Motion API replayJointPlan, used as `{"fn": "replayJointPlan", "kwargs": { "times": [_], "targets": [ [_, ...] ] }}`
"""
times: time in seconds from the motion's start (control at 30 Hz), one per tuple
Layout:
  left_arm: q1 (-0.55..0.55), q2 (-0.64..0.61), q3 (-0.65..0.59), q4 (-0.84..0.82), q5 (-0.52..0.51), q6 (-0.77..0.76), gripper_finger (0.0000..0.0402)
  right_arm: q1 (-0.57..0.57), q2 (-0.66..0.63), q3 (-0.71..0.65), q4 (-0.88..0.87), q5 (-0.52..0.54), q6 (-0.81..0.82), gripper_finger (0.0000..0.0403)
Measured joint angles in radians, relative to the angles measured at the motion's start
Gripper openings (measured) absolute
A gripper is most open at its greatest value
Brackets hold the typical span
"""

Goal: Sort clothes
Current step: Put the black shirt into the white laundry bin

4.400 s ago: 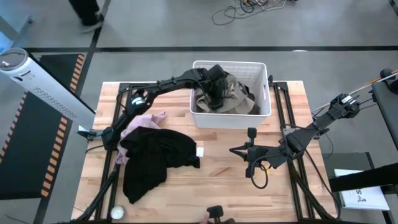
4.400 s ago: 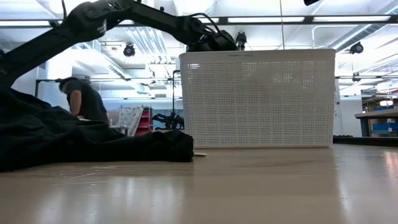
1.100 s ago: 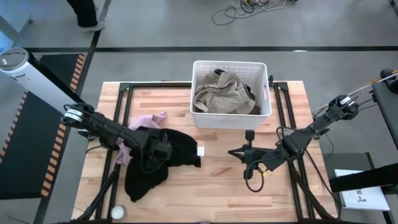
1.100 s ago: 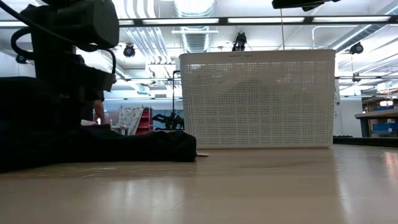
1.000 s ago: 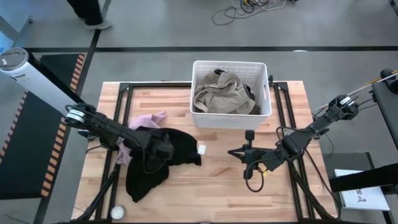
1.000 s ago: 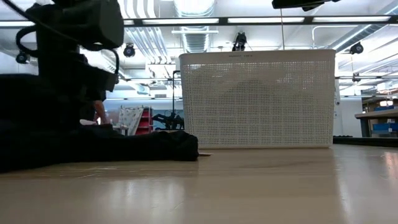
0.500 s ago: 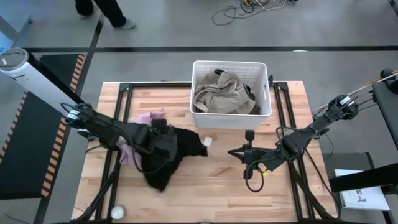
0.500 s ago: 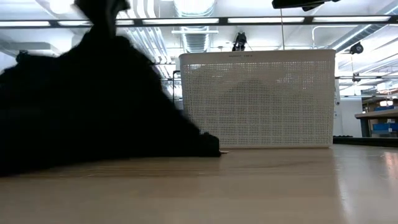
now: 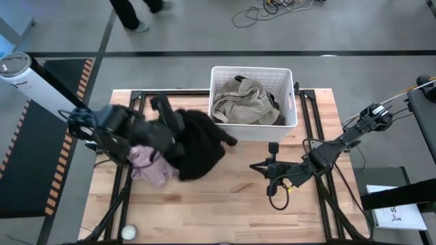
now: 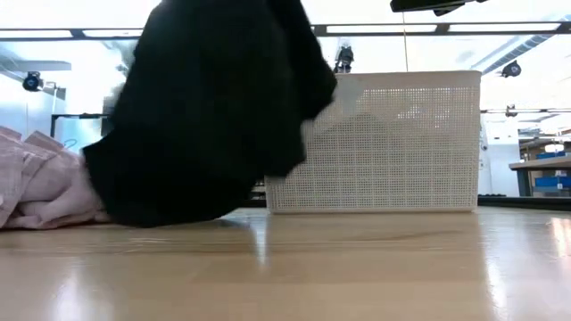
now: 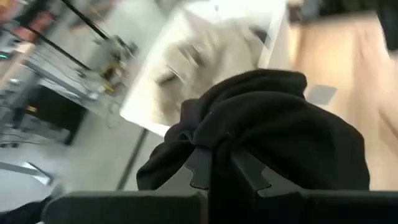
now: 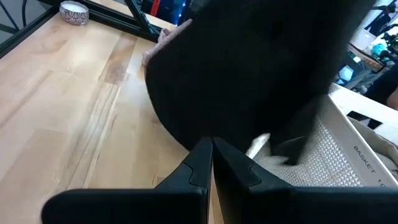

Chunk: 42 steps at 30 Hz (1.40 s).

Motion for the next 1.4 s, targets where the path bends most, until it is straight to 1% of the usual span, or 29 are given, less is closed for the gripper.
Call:
{"fn": "replayJointPlan", "kwargs": {
  "times": [0.1, 0.2, 0.47, 0.53, 0.6, 0.67, 0.83, 1.0, 1.07, 1.23, 1.4],
  "targets": [
    [0.025, 0.0, 0.076, 0.049, -0.035, 0.062, 0.0008, 0.0, 0.0, 0.0, 0.001, 0.0, 0.0, 0.0],
    [0.059, 0.0, 0.127, 0.141, -0.035, 0.159, 0.0008, 0.0, 0.0, 0.0, 0.005, 0.0, -0.002, 0.0],
    [0.152, 0.0, 0.183, 0.475, -0.034, 0.46, 0.0008, 0.0, 0.0, 0.0, 0.007, 0.0, -0.003, 0.0],
    [0.176, 0.002, 0.186, 0.562, -0.014, 0.519, 0.0008, 0.0, 0.0, 0.0, 0.009, 0.0, -0.003, 0.0],
    [0.205, 0.002, 0.186, 0.645, 0.047, 0.562, 0.0008, 0.0, 0.0, 0.001, 0.009, 0.0, -0.003, 0.0],
    [0.237, 0.003, 0.186, 0.716, 0.13, 0.581, 0.0008, 0.0, 0.0, 0.002, 0.012, 0.0, -0.003, 0.0],
    [0.325, 0.024, 0.186, 0.866, 0.335, 0.59, 0.0008, 0.0, 0.0, 0.002, 0.013, 0.0, -0.003, 0.0],
    [0.401, 0.046, 0.186, 1.002, 0.506, 0.577, 0.0008, 0.0, 0.0, 0.002, 0.019, 0.0, -0.008, 0.0],
    [0.428, 0.063, 0.186, 1.056, 0.557, 0.567, 0.0008, 0.0, 0.0, 0.002, 0.02, 0.0, -0.011, 0.0],
    [0.497, 0.124, 0.186, 1.143, 0.636, 0.544, 0.0007, 0.0, 0.0, 0.002, 0.025, 0.0, -0.012, 0.0],
    [0.582, 0.211, 0.186, 1.225, 0.785, 0.444, 0.0007, 0.0, 0.0, 0.002, 0.047, 0.001, -0.036, 0.0]
  ]
}}
